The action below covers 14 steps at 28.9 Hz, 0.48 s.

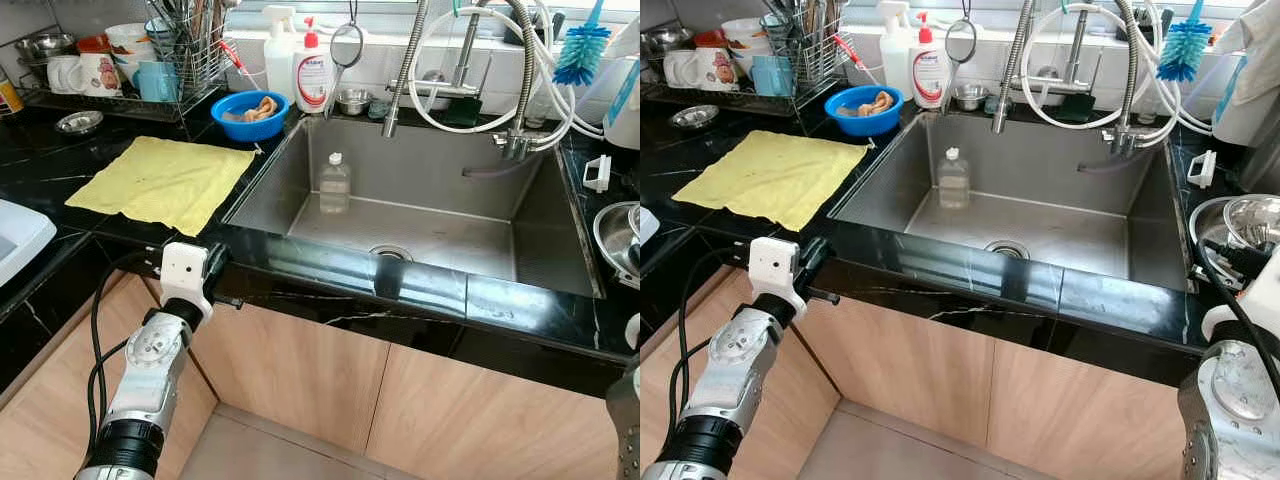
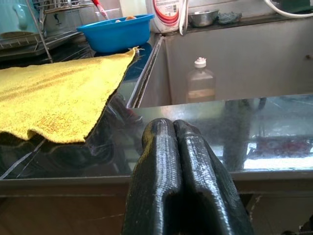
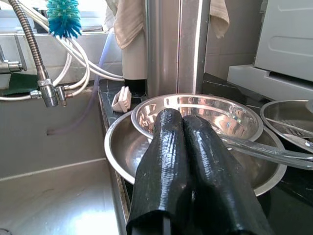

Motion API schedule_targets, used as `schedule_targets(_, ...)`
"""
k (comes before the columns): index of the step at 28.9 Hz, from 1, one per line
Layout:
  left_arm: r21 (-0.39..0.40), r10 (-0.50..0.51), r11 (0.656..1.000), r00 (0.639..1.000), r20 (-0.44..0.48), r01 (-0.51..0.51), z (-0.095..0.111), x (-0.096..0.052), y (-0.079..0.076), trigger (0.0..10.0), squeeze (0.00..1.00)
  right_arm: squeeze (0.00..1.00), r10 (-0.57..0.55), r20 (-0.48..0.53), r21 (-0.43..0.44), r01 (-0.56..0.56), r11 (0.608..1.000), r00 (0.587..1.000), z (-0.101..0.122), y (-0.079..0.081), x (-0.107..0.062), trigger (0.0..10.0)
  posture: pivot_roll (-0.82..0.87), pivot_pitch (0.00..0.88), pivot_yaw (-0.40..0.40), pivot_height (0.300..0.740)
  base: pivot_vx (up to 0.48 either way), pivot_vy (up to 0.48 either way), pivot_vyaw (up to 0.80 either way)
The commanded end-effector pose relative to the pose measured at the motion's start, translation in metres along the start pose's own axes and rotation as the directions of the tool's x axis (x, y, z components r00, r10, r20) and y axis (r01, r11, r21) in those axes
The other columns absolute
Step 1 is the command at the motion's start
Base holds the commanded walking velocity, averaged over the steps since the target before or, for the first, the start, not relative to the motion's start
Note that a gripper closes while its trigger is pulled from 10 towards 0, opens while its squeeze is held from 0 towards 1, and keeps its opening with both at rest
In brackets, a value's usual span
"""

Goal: Kitchen organization

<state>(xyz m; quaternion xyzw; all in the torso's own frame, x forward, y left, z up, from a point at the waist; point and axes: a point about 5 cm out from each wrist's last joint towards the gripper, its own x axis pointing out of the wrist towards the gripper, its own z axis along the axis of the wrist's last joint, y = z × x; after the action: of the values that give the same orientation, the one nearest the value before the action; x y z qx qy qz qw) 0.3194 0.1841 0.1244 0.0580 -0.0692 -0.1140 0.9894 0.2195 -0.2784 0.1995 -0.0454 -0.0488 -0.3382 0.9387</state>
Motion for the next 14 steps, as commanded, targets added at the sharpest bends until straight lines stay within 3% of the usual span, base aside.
schedule_targets(1, 0.017, 0.007, 1.000, 1.000, 0.010, -0.007, 0.002, 0.001, 0.004, 10.0, 0.00, 0.00, 0.003, 0.025, 0.019, -0.003, 1.000, 1.000, 0.006, 0.001, 0.002, 0.0, -0.04, 0.000, 0.053, 0.740, 0.000, 0.000, 0.00)
schedule_targets(13, 0.014, 0.012, 1.000, 1.000, 0.010, -0.013, 0.003, 0.003, 0.004, 10.0, 0.00, 0.00, 0.027, 0.203, 0.019, -0.032, 0.999, 0.979, 0.044, 0.013, 0.007, 0.0, -0.05, 0.000, 0.052, 0.740, 0.000, 0.000, 0.00)
schedule_targets(14, 0.014, 0.014, 1.000, 1.000, 0.010, -0.014, 0.003, 0.003, 0.004, 10.0, 0.00, 0.00, 0.044, 0.224, 0.018, -0.049, 0.999, 0.974, 0.049, 0.016, 0.006, 3.7, -0.05, 0.000, 0.052, 0.740, 0.000, 0.000, 0.00)
